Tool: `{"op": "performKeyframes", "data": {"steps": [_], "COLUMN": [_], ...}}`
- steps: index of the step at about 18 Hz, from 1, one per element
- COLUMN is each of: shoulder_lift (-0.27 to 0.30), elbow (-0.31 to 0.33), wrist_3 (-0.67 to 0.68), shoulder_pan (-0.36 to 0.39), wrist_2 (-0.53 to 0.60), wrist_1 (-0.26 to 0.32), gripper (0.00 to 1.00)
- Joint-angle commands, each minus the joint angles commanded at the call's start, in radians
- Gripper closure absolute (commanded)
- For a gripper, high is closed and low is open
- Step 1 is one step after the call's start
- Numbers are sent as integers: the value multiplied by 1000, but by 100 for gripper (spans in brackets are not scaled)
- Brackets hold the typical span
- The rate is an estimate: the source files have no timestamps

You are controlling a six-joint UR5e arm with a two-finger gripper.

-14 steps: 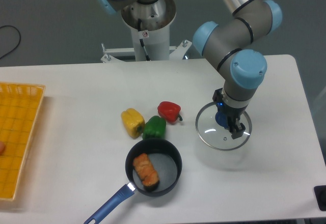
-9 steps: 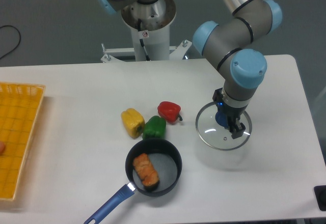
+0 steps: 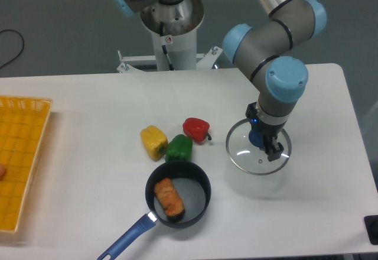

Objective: Close the pot lid
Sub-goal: 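Hold the glass lid by its blue knob with the gripper, then carry the glass lid over the dark saucepan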

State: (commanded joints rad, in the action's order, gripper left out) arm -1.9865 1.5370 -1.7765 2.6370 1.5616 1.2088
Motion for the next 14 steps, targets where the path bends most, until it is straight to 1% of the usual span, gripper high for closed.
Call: {"op": "performKeyframes", "data": {"steps": [6, 14], "shoulder_lift": [-2, 0], "elbow": [0, -14], "wrist_3": [64, 209], "shoulder_pan": [-46, -143], "wrist_2": [3, 0], "wrist_1": [0, 0], "gripper": [45, 45]}}
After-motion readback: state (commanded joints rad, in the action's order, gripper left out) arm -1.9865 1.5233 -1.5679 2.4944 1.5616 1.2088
